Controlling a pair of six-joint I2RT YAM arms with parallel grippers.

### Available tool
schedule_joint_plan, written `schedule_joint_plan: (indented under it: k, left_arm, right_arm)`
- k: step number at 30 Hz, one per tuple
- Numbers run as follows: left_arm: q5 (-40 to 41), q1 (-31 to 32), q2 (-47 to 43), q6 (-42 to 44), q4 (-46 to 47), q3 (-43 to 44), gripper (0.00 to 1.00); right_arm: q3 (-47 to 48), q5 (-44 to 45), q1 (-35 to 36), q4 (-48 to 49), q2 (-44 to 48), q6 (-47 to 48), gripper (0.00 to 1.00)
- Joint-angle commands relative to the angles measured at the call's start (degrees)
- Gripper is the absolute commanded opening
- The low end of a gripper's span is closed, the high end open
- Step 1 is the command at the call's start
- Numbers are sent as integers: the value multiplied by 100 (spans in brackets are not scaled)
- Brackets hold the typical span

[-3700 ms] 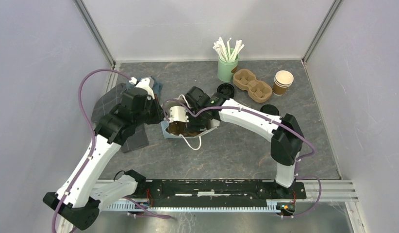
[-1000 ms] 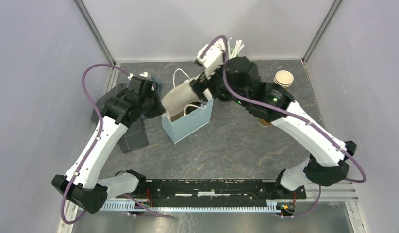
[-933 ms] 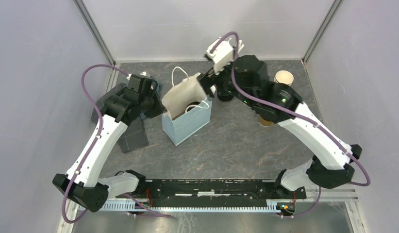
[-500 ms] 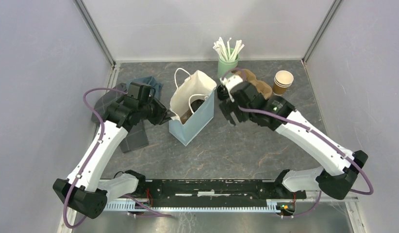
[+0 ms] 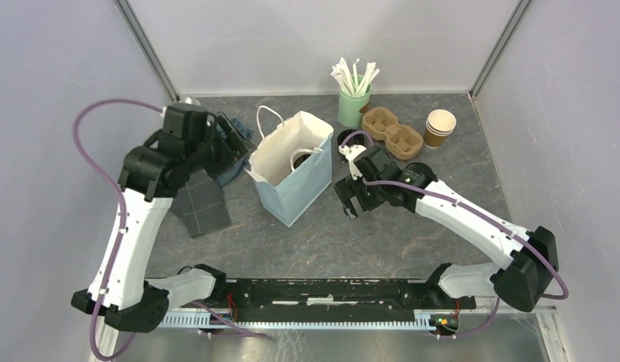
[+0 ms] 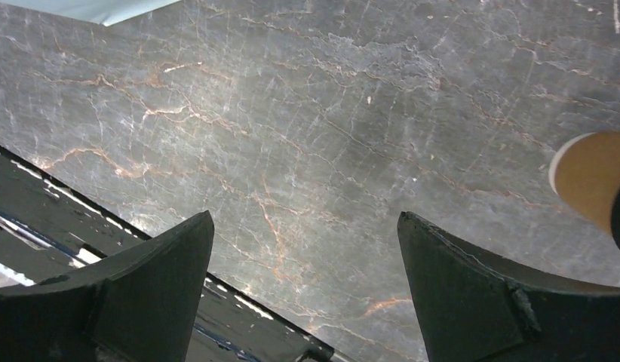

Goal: Pack the takeout coffee

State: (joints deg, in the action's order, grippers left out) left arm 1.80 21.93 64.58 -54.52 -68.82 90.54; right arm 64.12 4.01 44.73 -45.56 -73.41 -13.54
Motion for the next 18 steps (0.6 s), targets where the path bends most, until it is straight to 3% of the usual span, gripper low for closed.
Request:
schedule_joint_plan:
  k: [1,4,8,11,18]
  left_arm:
    - [1650,-41,614,1506,-932,1193,81]
    - [2108,-505,1089,1945,-732,1053,84]
    - [1237,-1330,1692,2062,257,400,83]
    - [196,-1810,1962,2007,1144,-252,72]
    - [-912,-2044,2460,2238,2141,-1268,55]
  right_arm:
    - [82,-372,-89,548,-213,-267,98]
    - [381,-303,-105,381,-398,-428,98]
    - [396,-252,-178,486,-526,-756,98]
    - [256,-355,-342,687,-642,-1158,98]
    - [87,-706,-675,1194,-1151,-1524,98]
